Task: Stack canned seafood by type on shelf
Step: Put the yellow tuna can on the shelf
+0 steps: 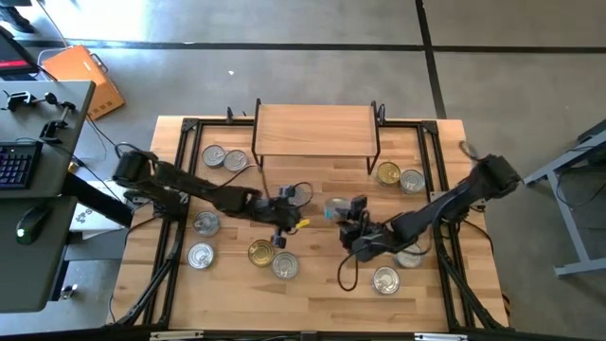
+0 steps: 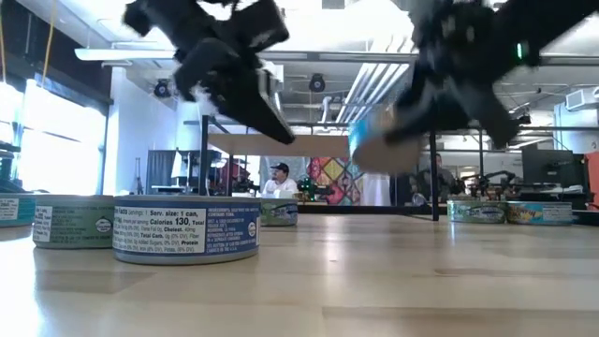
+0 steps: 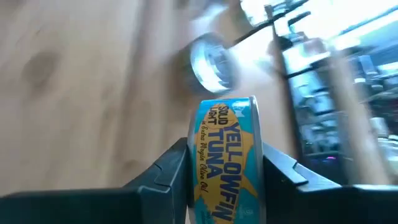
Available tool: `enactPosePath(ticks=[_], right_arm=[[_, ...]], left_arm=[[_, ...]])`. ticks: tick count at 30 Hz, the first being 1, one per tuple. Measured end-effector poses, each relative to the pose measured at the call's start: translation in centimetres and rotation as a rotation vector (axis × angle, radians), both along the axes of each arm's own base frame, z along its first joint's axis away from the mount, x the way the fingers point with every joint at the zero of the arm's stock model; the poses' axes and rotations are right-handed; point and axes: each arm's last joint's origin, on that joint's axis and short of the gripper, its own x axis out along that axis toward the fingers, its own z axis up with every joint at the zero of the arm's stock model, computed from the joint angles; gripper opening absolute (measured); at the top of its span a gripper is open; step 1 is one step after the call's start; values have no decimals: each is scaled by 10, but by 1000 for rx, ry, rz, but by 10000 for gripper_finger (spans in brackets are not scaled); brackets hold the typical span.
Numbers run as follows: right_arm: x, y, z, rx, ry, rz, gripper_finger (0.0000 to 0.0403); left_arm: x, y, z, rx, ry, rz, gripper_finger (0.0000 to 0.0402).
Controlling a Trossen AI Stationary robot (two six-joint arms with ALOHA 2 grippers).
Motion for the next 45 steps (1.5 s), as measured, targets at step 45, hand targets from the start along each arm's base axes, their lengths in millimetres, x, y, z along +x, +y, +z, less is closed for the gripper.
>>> enactPosePath(ticks=[45], right_arm=[[-21,-264,119,522,-284,-432,170]], left_arm=[[-30,-16,-9,12,-328,-11,36]])
